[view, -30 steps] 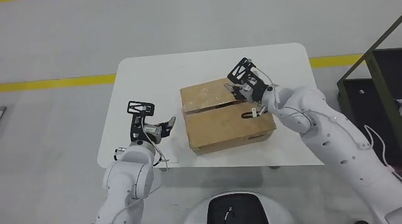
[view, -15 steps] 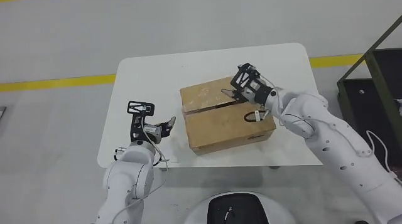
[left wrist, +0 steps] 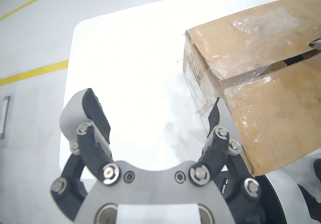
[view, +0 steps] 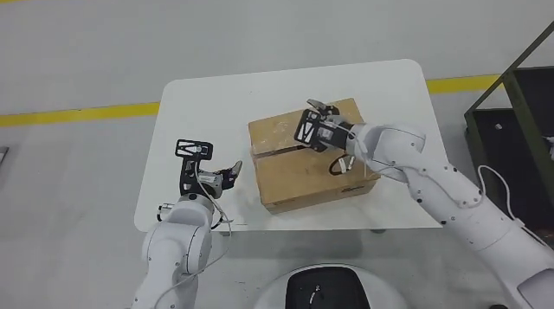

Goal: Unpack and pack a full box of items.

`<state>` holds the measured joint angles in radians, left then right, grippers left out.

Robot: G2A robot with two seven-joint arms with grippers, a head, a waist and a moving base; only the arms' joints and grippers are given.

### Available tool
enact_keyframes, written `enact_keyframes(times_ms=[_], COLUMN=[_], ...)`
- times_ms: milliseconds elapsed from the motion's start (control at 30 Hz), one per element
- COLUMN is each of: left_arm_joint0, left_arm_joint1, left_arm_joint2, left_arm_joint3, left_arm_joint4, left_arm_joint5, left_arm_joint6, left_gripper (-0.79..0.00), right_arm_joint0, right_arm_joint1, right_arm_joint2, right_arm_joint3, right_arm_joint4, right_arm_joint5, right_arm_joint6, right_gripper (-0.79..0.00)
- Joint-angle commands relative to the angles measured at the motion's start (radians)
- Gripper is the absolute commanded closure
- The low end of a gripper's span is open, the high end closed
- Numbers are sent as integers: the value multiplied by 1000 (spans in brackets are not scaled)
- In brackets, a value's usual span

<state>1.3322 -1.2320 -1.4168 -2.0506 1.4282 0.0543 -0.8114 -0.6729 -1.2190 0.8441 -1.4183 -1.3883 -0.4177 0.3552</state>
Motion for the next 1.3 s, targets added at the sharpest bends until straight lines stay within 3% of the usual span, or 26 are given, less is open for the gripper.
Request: enact_keyframes(times_ms=[0, 100, 467, 567, 767, 867, 1267], left_arm_joint0=[0, 0, 0, 0, 0, 0, 0], left_arm_joint1=[0, 0, 0, 0, 0, 0, 0], left_arm_joint2=[0, 0, 0, 0, 0, 0, 0], left_arm_joint3=[0, 0, 0, 0, 0, 0, 0], left_arm_joint4=[0, 0, 0, 0, 0, 0, 0], left_arm_joint5=[0, 0, 0, 0, 0, 0, 0], left_arm_joint6=[0, 0, 0, 0, 0, 0, 0], left_gripper=[-785, -785, -785, -785, -785, -785, -785], right_arm_joint0=[32, 76, 189, 212, 251, 266, 249], right_arm_joint1=[-15, -36, -103, -119, -148, -161, -172], right_arm_joint2=[-27, -64, -159, -173, -197, -205, -104], right_arm_joint3=[29, 73, 226, 255, 317, 346, 396], right_arm_joint4=[3, 13, 58, 67, 99, 115, 270], right_arm_joint5=[11, 4, -46, -58, -83, -91, -55], right_arm_joint6=[10, 36, 115, 129, 170, 178, 47], right_gripper=[-662, -606, -548, -406, -194, 0, 0])
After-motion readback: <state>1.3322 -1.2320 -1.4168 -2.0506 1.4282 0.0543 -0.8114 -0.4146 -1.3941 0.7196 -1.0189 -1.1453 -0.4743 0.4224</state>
